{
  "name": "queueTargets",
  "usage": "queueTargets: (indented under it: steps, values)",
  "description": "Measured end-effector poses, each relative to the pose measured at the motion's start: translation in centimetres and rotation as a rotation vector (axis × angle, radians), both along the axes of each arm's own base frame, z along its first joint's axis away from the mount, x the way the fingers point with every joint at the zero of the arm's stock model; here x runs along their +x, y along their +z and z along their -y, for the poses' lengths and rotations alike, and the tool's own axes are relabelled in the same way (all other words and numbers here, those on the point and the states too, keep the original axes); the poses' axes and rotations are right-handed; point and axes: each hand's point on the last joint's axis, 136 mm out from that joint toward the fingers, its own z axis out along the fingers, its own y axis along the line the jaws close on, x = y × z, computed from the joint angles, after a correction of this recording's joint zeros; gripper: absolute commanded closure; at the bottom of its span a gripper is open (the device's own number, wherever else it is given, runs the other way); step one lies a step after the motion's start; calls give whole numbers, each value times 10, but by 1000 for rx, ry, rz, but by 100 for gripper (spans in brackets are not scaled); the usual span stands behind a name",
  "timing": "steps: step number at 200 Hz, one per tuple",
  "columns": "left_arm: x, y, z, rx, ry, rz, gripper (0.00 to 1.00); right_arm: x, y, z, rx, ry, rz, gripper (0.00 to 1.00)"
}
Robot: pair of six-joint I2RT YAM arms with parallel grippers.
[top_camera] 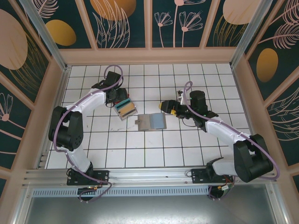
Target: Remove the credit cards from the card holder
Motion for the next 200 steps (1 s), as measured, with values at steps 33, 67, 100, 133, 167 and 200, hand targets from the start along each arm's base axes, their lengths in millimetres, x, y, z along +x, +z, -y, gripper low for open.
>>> queueTargets:
  steps: [33, 67, 100, 133, 167, 200]
  values:
    - [0, 0, -2, 12, 7, 3, 25, 0, 0, 0, 0, 0, 0, 1]
    - [-2, 0, -11, 52, 26, -1, 18, 0, 0, 0, 0, 0, -1, 1]
    - [-4, 8, -17, 74, 40, 13, 15, 0, -2, 0, -2, 0, -5, 1]
    - [-8, 32, -11, 14, 28, 64, 16, 1, -4, 1, -13, -5, -10, 4]
    - [-20, 56, 6, -139, 10, 111, 26, 5, -21, 6, -76, -31, -42, 30]
    - [-46, 55, 16, -280, 15, 108, 26, 8, -48, 12, -153, -49, -103, 49]
